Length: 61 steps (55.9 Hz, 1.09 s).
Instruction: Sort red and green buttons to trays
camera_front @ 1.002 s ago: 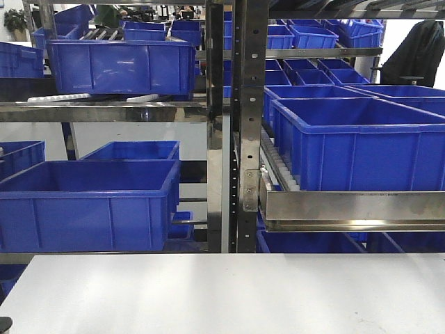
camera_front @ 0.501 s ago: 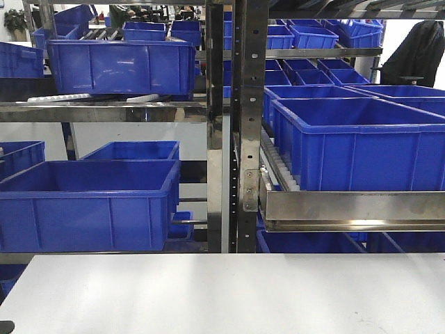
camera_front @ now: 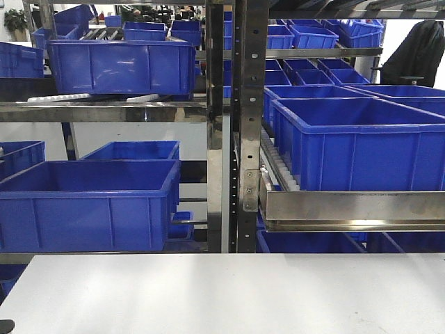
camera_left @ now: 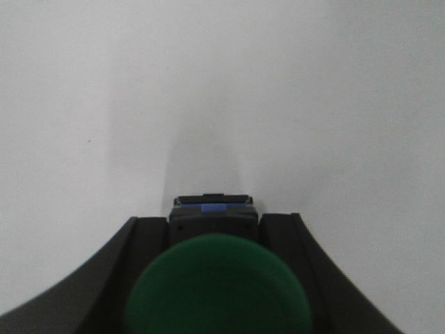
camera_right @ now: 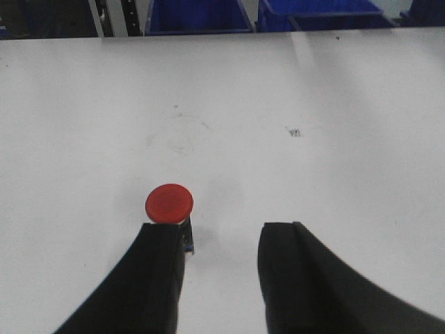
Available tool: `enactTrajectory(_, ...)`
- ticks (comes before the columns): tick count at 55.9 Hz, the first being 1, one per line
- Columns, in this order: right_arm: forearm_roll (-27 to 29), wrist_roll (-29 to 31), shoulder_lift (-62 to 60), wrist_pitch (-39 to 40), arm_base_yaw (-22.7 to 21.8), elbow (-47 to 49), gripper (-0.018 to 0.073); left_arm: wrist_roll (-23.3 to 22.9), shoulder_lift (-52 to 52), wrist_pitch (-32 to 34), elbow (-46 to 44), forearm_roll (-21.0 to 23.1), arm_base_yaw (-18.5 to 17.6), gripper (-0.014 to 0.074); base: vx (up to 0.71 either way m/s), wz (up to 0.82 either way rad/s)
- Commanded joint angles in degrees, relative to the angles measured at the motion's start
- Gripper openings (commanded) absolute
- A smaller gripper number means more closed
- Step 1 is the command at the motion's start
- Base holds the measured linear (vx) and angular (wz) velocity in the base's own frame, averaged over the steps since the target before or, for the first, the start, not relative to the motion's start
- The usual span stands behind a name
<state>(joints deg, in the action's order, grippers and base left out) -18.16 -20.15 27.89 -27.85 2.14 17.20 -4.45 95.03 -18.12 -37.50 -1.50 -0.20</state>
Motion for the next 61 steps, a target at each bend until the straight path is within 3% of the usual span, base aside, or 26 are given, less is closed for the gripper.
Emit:
enactTrajectory(1,1.80,-0.46,2.02,0.47,-0.04,3.07,0.0359,0.02,-3.41,-1.71,-2.78,0.34,-0.03,0.0011,0.00,0.00)
enactTrajectory(13,2.04,0.24,10.64,-0.61,-0.04,9.03,0.0398,0.02,-6.90,-7.74,-7.98,0.39,-0.03,-0.0007,0.00,0.00)
enactTrajectory(23,3.28,3.77,20.51,-1.44,-0.04,16.17,0.0444,-0.04,-10.35,-8.01,-9.90,0.45,-0.03,-0.0007,0.00,0.00)
enactTrajectory(35,10.53,15.93,37.68,-14.91,-0.04,28.91,0.0456,-0.02,-12.85,-8.24,-10.01,0.45,-0.03,-0.0006,0.00,0.00)
enactTrajectory(42,13.27,20.64,46.65,-17.01,-0.04,35.80,0.0456,0.03,-12.86,-8.53,-10.01,0.40,-0.03,-0.0006,0.00,0.00)
enactTrajectory(52,12.73,20.46,56.20,-18.41,-0.04,43.20,0.0457,0.03,-12.86,-8.94,-10.01,0.40,-0.03,-0.0006,0.00,0.00)
enactTrajectory(61,13.55,20.84,60.67,-19.15,-0.04,44.31,0.0457,0.03,-12.86,-8.94,-10.01,0.40,-0.03,-0.0006,0.00,0.00)
